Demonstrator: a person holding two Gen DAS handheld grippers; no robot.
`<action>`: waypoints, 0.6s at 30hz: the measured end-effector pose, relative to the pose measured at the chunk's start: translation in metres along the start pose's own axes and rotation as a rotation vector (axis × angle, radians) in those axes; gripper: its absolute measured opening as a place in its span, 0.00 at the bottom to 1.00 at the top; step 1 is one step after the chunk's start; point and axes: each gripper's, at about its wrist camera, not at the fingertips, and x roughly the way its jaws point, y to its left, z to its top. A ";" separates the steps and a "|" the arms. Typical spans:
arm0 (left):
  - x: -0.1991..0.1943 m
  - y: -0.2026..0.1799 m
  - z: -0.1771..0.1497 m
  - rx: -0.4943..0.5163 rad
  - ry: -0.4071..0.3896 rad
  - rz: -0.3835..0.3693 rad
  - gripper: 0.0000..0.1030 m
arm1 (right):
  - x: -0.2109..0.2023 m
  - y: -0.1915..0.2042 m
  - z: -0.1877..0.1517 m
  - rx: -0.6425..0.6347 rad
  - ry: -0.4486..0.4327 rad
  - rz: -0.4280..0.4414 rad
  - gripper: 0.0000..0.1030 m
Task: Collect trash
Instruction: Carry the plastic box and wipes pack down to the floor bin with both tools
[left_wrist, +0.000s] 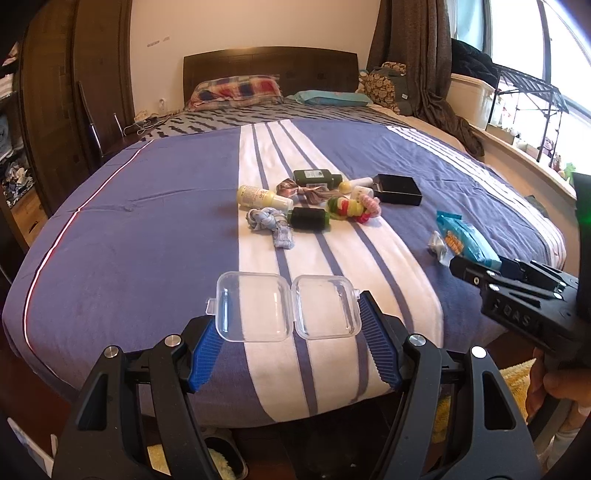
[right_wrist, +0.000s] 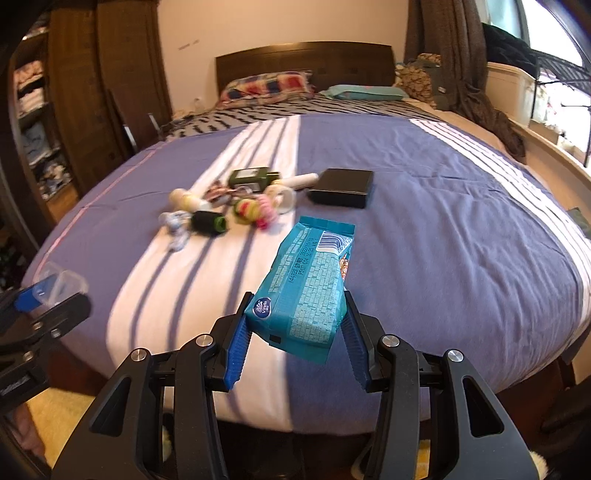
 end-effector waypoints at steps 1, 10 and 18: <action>-0.003 -0.001 -0.001 0.000 -0.004 -0.006 0.64 | -0.008 0.001 -0.001 -0.005 -0.011 0.016 0.45; -0.033 -0.004 -0.027 0.010 -0.010 -0.023 0.64 | -0.067 0.004 -0.013 -0.018 -0.063 0.095 0.45; -0.044 -0.008 -0.067 0.007 0.039 -0.059 0.64 | -0.077 0.018 -0.046 -0.064 -0.004 0.146 0.45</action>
